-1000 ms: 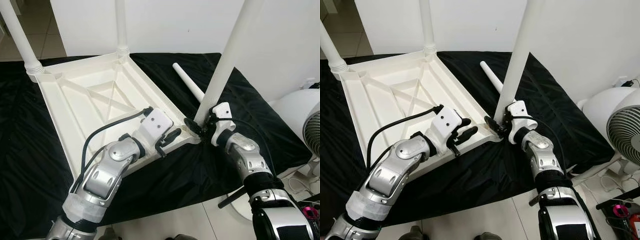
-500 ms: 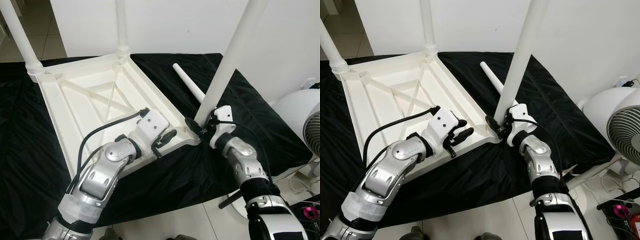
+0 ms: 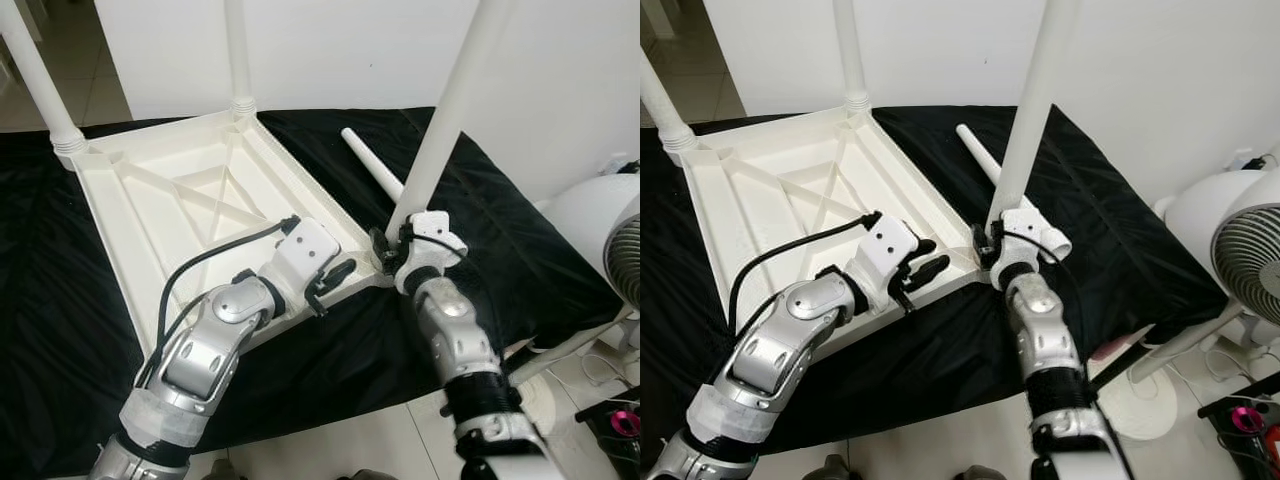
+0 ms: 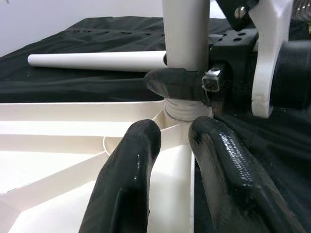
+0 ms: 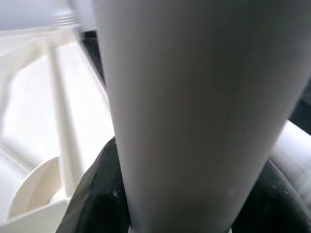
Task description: Building children table
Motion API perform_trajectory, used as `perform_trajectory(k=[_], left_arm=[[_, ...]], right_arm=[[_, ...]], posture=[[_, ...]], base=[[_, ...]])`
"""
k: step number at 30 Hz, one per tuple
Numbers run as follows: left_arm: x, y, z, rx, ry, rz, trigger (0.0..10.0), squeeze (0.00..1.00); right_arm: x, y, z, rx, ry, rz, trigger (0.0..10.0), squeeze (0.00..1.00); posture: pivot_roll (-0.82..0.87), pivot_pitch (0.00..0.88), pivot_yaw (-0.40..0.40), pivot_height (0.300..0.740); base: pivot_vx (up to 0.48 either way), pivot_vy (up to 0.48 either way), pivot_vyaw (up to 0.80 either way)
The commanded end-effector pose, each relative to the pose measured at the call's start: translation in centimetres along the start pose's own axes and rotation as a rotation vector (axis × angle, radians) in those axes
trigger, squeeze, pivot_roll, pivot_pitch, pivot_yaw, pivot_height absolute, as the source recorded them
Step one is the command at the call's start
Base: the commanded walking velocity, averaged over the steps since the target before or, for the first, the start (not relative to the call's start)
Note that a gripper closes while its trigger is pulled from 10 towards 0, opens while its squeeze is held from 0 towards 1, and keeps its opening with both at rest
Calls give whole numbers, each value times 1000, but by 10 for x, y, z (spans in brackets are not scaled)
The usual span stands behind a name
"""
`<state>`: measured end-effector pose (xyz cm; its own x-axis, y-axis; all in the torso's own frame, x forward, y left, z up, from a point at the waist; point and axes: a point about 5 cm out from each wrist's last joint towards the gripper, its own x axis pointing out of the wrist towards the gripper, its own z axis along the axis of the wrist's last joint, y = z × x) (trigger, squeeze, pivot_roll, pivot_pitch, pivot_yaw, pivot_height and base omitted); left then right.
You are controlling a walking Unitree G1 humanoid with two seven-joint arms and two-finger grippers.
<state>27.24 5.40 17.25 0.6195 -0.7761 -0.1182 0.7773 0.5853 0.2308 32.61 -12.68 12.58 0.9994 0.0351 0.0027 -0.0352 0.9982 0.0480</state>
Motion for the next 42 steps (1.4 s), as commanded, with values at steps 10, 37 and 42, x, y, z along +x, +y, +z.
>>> perform_trajectory(k=[10,37,42], left_arm=[[0,4,0,-3,2,18,10000,0],[0,9,2,18,-8,31,10000,0],[2,9,4,25,-12,25,10000,0]], right_arm=[[-11,10,2,24,-17,-103,10000,0],[-4,-26,5,-133,16,526,10000,0],[2,-23,3,-182,52,656,10000,0]], posture=[[-45,15,-32,740],[-35,0,-39,740],[-33,0,-36,740]], base=[[0,0,0],[0,0,0],[0,0,0]])
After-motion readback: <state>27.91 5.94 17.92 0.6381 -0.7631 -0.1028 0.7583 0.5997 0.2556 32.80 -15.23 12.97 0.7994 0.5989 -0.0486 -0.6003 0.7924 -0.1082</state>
